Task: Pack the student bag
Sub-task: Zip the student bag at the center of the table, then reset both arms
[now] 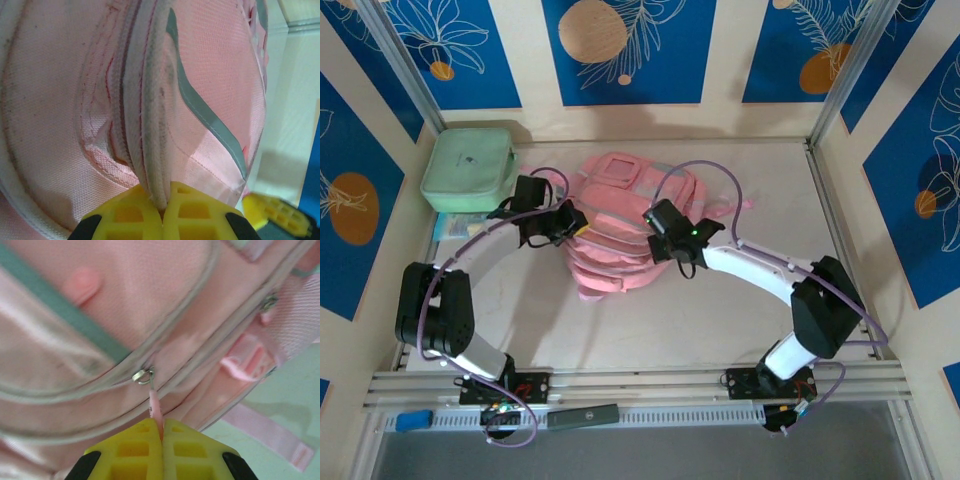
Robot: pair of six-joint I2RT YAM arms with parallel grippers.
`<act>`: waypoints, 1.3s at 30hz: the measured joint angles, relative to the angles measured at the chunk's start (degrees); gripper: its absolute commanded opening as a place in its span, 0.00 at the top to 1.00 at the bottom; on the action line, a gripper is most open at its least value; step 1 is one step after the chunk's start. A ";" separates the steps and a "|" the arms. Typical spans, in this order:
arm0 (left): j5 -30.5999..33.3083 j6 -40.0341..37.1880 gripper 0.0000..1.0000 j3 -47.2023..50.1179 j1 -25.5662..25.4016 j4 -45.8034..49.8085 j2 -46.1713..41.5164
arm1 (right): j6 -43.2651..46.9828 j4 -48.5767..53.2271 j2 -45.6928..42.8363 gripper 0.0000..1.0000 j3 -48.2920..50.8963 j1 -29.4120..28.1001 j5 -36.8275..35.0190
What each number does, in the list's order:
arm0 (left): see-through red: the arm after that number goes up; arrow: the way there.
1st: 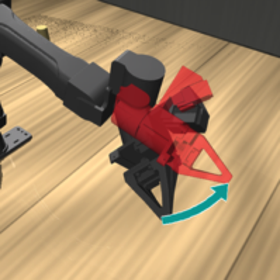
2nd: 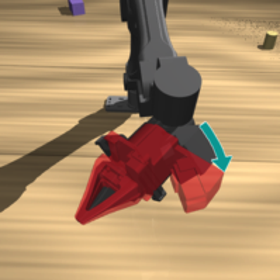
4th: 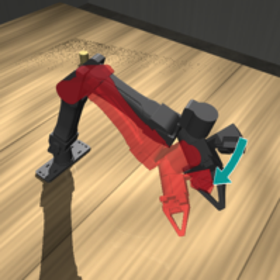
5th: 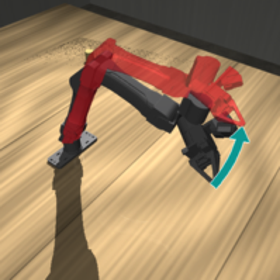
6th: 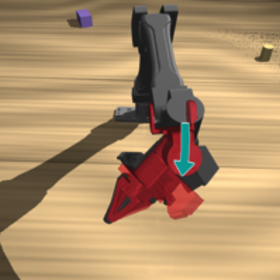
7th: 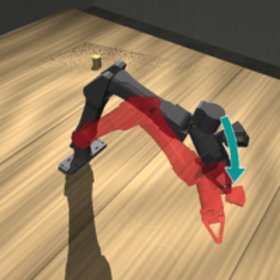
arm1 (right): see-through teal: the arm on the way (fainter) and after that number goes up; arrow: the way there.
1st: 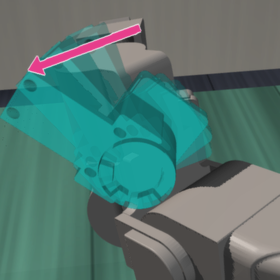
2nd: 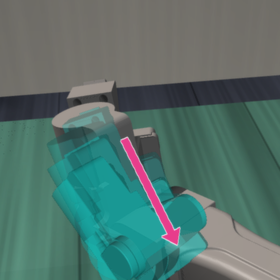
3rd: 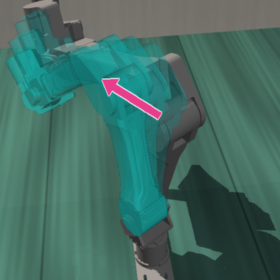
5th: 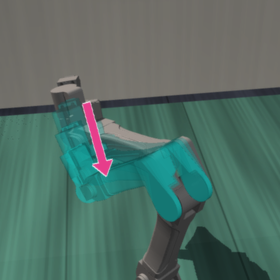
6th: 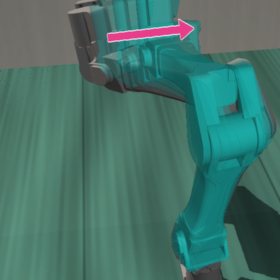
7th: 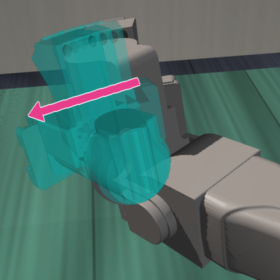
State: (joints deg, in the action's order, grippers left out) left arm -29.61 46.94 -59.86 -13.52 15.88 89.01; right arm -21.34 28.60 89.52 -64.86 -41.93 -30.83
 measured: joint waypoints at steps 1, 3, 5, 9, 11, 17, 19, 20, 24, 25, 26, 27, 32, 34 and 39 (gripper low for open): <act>0.00 -0.81 1.00 -0.28 0.00 0.33 0.20 | 0.24 -0.33 0.13 1.00 -0.22 1.01 0.46; -0.02 -2.43 1.00 -1.01 0.00 1.29 0.96 | 0.61 -0.37 0.70 1.00 -1.25 2.84 1.33; -0.02 -3.52 1.00 -1.73 0.00 1.86 1.97 | 1.22 -0.50 1.64 1.00 -2.47 3.78 1.38; 0.02 -5.03 0.98 -2.78 0.02 2.23 2.95 | 2.08 -0.70 3.74 1.00 -4.85 4.57 1.55; 0.02 -5.86 0.62 -3.10 0.02 2.64 2.95 | 2.10 -0.52 3.58 0.91 -5.05 4.68 3.10; 3.78 -10.56 0.21 -3.54 0.52 8.55 -1.70 | 0.17 0.94 -3.72 0.27 -4.46 9.42 8.90; 8.00 -12.35 0.08 -3.45 0.70 10.78 -6.03 | -1.27 0.72 -8.57 0.20 -2.97 14.03 10.36; 10.91 -13.33 0.00 -3.30 0.85 11.69 -8.48 | -2.23 0.42 -11.21 0.19 -1.64 16.72 10.27; 27.69 -17.44 0.01 -0.09 1.53 13.51 -19.87 | -6.25 -1.16 -20.52 0.20 7.34 28.09 6.03; 32.24 -18.51 0.01 1.75 1.68 12.83 -22.29 | -7.15 -1.51 -21.88 0.20 9.79 30.67 4.50; 37.29 -19.91 0.01 4.50 1.81 11.37 -24.68 | -7.91 -2.21 -22.86 0.14 12.61 33.42 3.10; 42.21 -21.40 0.01 7.74 1.95 9.40 -26.49 | -8.48 -3.37 -23.32 0.02 15.17 35.67 1.73; 57.94 -30.73 0.01 25.22 2.27 -6.03 -26.29 | -7.91 -13.49 -20.68 0.01 26.97 41.05 -5.22; 60.22 -35.21 0.01 30.80 2.27 -13.97 -23.85 | -5.62 -21.00 -19.08 0.01 30.58 41.11 -5.20; 58.27 -45.13 0.01 39.98 2.34 -38.14 -16.50 | 0.35 -42.71 -13.79 0.01 38.38 44.22 3.85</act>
State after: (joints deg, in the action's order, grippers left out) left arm 28.67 1.80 -19.88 -11.18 -22.26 72.51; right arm -20.99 -14.11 75.72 -26.48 2.28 -26.98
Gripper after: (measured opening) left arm 0.992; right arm 0.992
